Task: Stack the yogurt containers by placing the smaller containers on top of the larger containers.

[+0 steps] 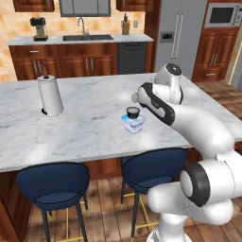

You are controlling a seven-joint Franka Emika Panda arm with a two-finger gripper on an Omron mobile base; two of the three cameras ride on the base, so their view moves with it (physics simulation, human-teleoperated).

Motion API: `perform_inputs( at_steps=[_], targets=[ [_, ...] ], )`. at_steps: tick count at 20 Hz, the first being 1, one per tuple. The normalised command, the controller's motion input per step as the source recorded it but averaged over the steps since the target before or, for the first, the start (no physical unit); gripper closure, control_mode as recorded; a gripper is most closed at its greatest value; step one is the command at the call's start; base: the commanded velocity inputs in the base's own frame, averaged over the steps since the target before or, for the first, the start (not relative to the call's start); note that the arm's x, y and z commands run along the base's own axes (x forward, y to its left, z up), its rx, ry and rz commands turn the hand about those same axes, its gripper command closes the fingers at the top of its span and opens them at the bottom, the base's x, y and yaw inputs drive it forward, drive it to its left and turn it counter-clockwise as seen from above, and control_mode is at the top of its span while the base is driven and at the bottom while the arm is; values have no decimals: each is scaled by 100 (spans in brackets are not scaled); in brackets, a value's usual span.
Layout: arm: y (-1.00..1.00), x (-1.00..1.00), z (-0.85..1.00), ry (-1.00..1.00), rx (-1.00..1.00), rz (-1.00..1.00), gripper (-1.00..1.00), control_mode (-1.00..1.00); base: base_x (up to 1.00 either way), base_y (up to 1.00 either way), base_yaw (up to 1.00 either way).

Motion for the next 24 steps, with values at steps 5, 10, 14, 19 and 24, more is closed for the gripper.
perform_inputs(
  at_steps=[5,10,14,19,24],
  targets=[
    [0,26,-17,0,-2,-3,100,-100,0,0,0],
    [0,28,-7,0,0,-2,100,-100,0,0,0],
    [0,14,0,0,0,-1,100,-100,0,0,0],
    [0,14,-7,0,0,-3,100,-100,0,0,0],
    [0,16,-12,0,0,-2,100,-100,0,0,0]
  ],
)
